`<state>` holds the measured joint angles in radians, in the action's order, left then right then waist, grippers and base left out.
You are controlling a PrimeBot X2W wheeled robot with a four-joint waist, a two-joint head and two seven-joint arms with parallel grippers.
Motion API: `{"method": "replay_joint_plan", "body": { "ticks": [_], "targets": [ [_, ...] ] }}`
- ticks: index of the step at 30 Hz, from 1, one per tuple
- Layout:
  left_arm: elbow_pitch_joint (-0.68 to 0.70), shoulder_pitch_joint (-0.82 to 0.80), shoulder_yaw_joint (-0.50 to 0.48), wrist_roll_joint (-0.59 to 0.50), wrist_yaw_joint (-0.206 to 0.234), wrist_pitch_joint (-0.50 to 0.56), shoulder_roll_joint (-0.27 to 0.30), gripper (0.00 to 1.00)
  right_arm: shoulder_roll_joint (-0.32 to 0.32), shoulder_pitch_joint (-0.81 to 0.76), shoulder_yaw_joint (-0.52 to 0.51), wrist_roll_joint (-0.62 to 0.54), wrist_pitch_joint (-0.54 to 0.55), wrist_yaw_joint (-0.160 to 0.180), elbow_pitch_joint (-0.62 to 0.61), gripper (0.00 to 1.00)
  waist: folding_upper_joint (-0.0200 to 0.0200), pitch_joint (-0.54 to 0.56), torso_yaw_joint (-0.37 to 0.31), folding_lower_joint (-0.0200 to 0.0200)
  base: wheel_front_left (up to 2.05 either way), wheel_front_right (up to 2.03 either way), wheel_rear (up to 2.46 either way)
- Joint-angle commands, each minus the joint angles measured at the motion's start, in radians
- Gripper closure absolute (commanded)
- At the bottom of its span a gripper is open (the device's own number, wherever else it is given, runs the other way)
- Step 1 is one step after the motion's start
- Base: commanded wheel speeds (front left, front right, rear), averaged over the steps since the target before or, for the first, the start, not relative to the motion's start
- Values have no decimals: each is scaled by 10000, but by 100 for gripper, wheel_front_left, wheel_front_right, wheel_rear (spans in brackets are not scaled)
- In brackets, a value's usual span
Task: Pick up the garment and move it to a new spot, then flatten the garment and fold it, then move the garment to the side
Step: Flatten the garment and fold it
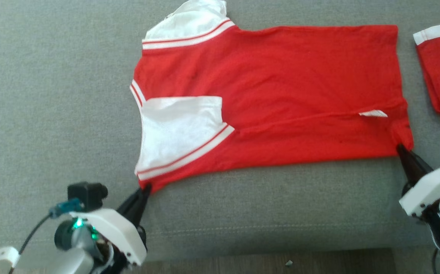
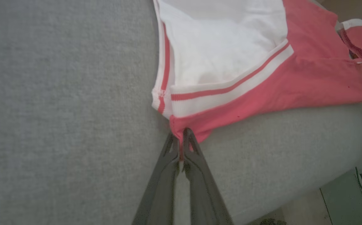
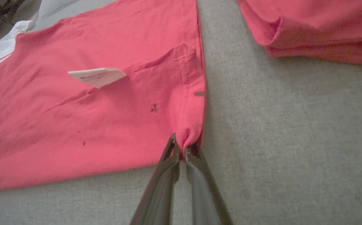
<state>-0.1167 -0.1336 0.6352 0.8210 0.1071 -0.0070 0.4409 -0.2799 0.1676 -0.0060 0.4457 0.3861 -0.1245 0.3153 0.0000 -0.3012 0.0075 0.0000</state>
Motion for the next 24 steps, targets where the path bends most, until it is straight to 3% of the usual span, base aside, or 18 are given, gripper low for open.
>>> {"method": "replay_joint_plan", "body": {
  "ticks": [1, 8, 9, 10, 11, 12, 17, 24],
  "targets": [
    [465, -42, -286, 31, 110, 128, 387, 100, -305, -190, 57, 64, 84, -62, -461, 100, 0, -41, 12, 0, 0, 0, 0],
    [1451, 465, -157, -51, 652, 585, 717, 100, -190, -689, -264, -25, 607, -62, -1231, 100, 0, -213, 51, 0, 0, 0, 0],
    [1471, 449, -230, -105, 767, 508, 727, 71, -149, -694, -358, -60, 600, -62, -1340, 45, 0, -219, 47, 0, 0, 0, 0],
    [1477, 422, -250, -197, 850, 480, 773, 20, -111, -692, -466, -141, 583, -62, -1451, 0, 0, -219, 36, 0, 0, 0, 0],
    [1477, 422, -250, -197, 850, 480, 773, 20, -111, -692, -466, -141, 583, -62, -1451, 0, 0, -219, 36, 0, 0, 0, 0],
    [1505, 392, -303, -234, 920, 435, 790, 0, -64, -676, -592, -219, 534, -62, -1574, 0, 0, -215, 25, 0, 0, 0, 0],
    [1776, 170, -721, -339, 1196, 279, 1070, 0, 178, -634, -986, -344, 461, -62, -2468, 0, 0, -252, -48, 0, 0, 0, 0],
    [2647, -735, -1346, -492, 1321, 587, 1789, 0, 421, -608, -773, -380, 594, -62, -3991, 0, 0, -655, -164, 0, 0, 0, 0]
  ]
}}
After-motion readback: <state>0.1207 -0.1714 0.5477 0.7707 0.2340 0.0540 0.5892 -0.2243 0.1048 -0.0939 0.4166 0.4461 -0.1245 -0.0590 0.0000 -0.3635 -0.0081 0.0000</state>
